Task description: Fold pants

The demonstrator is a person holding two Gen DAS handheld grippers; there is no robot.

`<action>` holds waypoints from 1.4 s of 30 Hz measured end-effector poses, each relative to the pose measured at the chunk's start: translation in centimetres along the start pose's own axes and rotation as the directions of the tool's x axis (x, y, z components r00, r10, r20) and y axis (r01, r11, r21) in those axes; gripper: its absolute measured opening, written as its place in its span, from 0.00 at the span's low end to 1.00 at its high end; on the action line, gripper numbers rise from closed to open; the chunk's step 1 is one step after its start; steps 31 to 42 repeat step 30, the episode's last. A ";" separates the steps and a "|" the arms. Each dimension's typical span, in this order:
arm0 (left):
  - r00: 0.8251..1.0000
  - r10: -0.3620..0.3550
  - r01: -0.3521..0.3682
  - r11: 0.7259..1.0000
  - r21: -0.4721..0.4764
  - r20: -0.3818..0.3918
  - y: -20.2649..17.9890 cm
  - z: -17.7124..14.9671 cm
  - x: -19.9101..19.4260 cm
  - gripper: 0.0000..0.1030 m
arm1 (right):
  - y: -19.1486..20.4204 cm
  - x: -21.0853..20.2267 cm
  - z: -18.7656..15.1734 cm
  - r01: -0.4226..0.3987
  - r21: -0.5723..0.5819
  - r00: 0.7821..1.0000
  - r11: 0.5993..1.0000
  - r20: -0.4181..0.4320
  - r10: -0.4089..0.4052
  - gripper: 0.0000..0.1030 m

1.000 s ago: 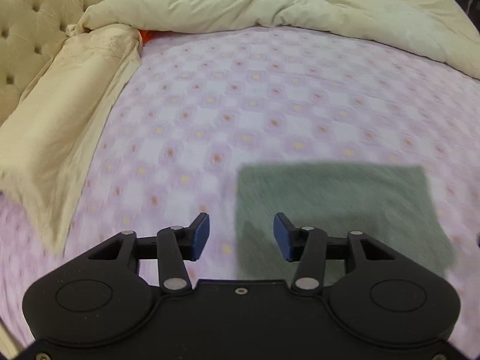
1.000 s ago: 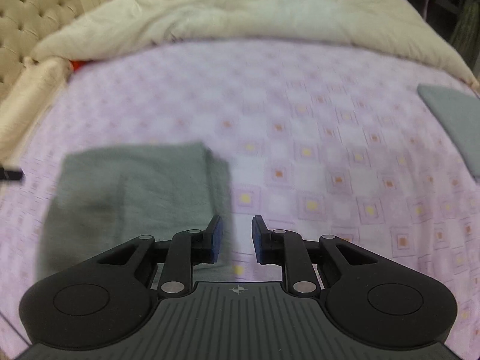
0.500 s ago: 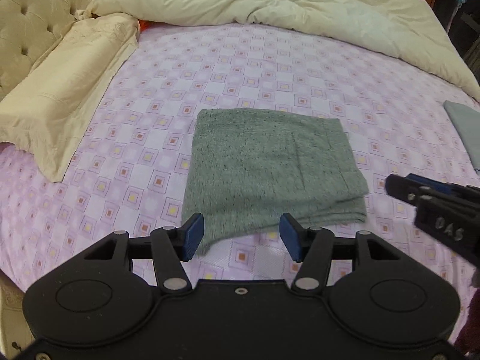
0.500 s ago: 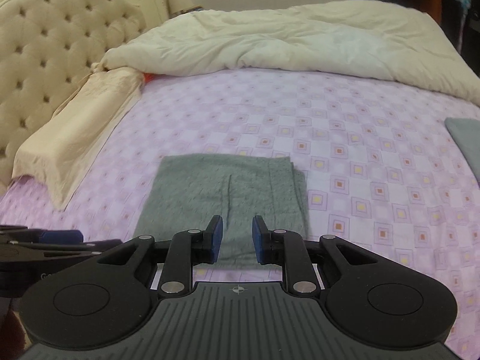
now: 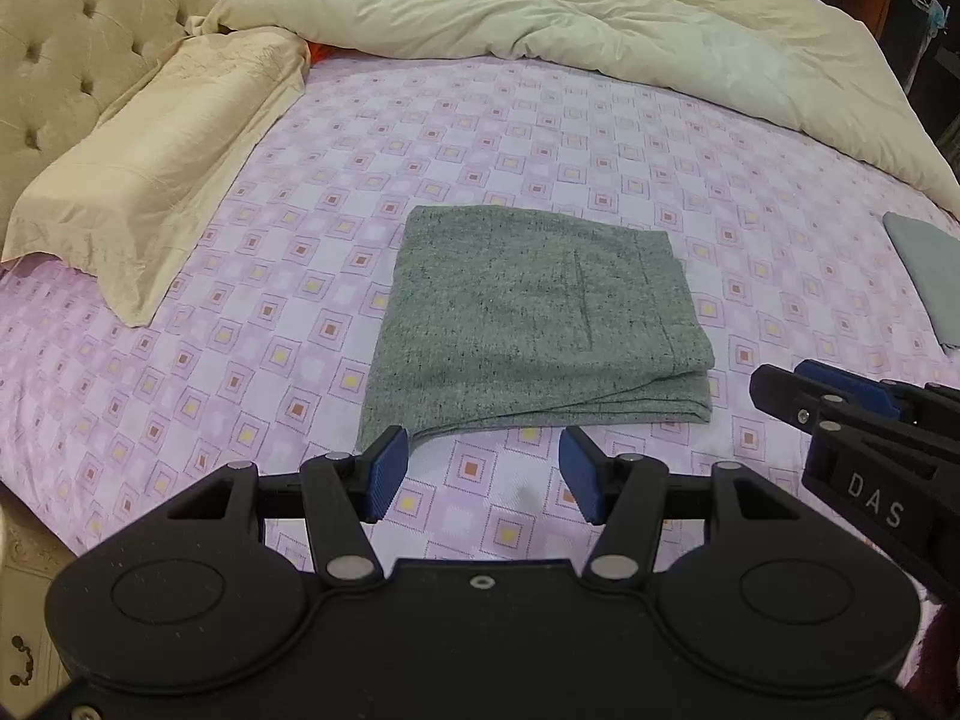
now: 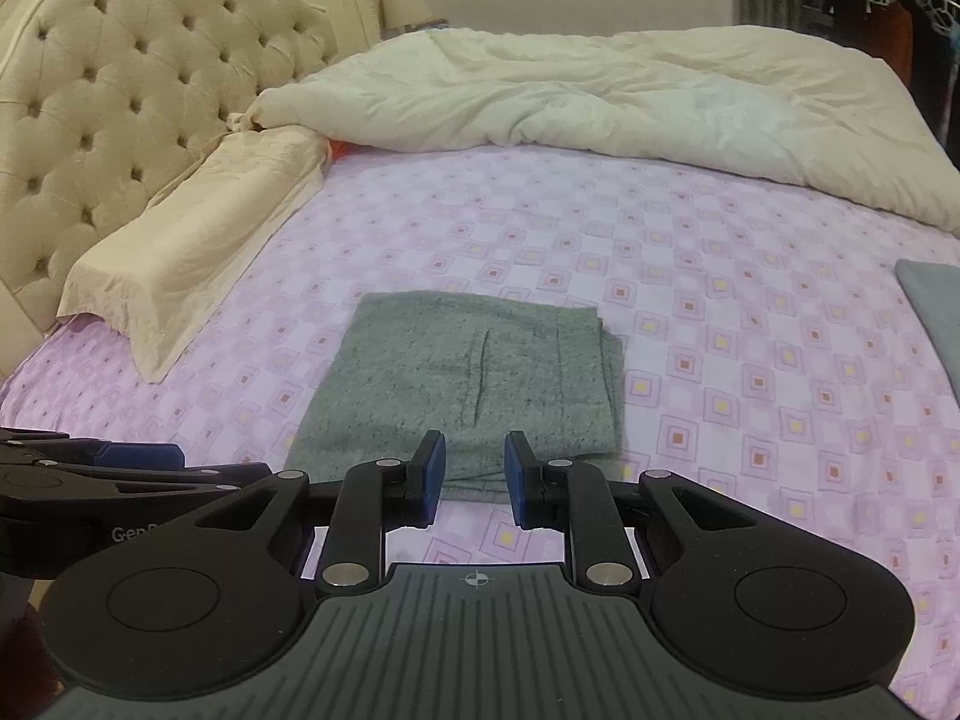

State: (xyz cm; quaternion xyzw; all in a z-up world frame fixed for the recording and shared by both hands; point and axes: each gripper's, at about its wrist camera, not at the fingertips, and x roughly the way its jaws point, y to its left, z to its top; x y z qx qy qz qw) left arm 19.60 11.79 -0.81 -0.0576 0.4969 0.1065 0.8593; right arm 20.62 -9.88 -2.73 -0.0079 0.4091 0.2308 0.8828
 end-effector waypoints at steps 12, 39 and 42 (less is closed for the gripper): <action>1.000 -0.003 0.003 1.000 -0.006 0.006 -1.8 -1.3 -1.1 0.60 | -1.1 -1.1 -0.6 -0.024 -0.001 1.000 1.000 0.016 0.024 0.21; 1.000 0.017 -0.017 0.999 -0.032 0.000 -3.7 -2.1 -1.4 0.60 | -2.9 -1.1 -0.9 -0.070 -0.008 0.998 0.998 -0.005 0.070 0.21; 1.000 0.017 -0.017 0.999 -0.032 0.000 -3.7 -2.1 -1.4 0.60 | -2.9 -1.1 -0.9 -0.070 -0.008 0.998 0.998 -0.005 0.070 0.21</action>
